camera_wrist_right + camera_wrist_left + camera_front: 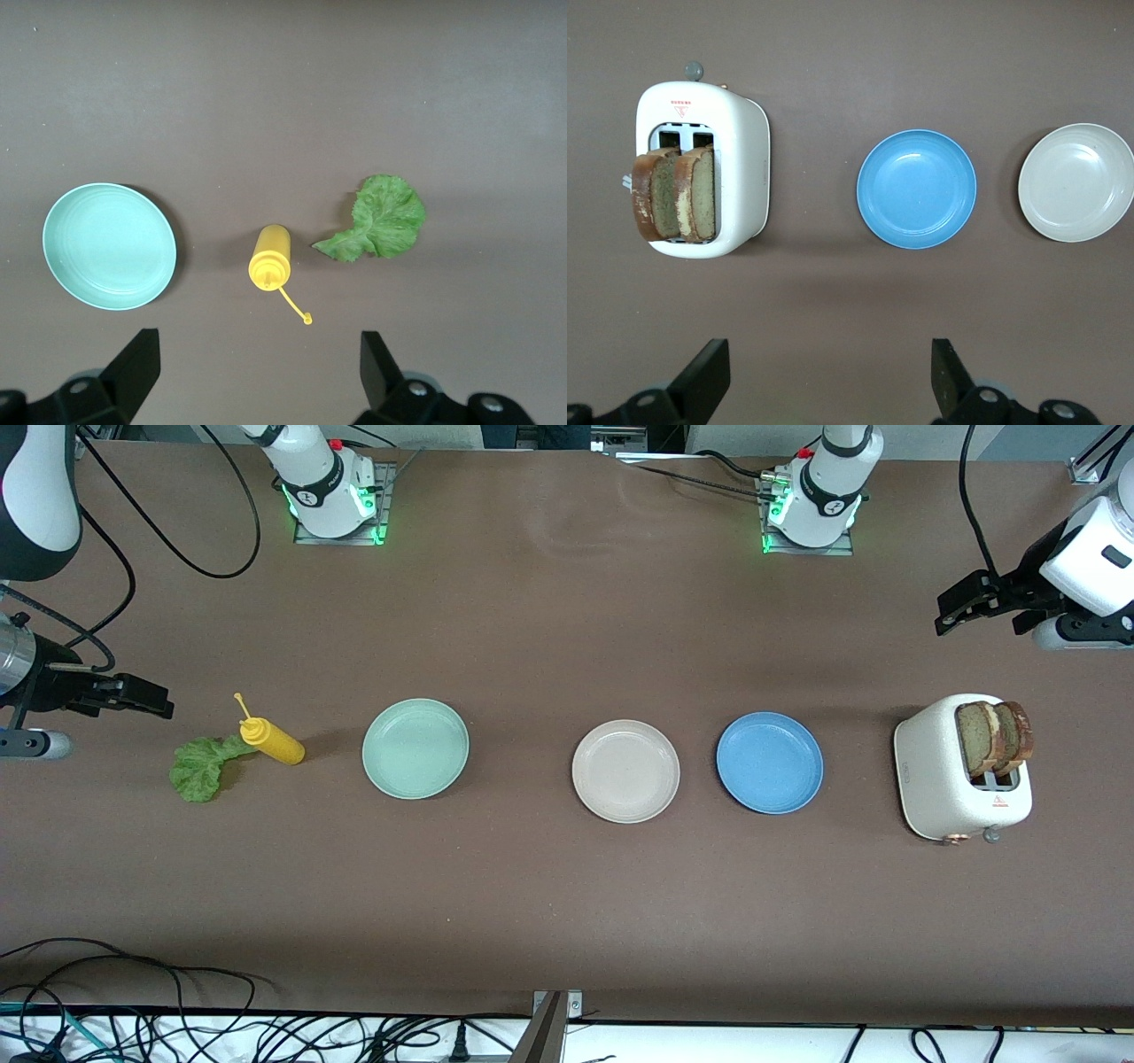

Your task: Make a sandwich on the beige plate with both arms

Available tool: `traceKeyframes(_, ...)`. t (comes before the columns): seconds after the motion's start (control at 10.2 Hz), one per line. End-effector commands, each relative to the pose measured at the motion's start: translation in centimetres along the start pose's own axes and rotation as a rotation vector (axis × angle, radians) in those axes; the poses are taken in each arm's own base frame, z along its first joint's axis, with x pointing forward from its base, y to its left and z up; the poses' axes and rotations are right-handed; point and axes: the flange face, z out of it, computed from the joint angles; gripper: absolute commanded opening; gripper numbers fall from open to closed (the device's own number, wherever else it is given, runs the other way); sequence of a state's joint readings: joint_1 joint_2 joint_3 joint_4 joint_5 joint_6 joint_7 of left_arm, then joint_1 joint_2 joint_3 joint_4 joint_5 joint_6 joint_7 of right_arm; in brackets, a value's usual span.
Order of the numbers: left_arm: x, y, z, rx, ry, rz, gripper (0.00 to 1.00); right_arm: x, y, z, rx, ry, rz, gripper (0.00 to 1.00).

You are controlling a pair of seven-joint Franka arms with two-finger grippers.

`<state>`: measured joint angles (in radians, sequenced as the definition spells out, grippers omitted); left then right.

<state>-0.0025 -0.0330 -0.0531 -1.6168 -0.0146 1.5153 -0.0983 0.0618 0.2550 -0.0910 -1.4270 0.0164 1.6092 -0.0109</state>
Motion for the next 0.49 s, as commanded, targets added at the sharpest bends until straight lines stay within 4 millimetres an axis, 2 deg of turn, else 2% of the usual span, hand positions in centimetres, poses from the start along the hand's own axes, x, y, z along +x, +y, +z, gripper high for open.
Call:
traceKeyframes(0.0,0.17,0.05,-0.71,-0.027,-0.004,0.007,1.0,-0.15,-0.2,-0.39,-0.005,-0.002,0.008,1.0)
traceKeyframes(0.39,0.43,0.16,-0.39,-0.029,-0.009,0.005,1.0,-0.15,-0.1,-0.39,-0.004,-0.002,0.009,1.0)
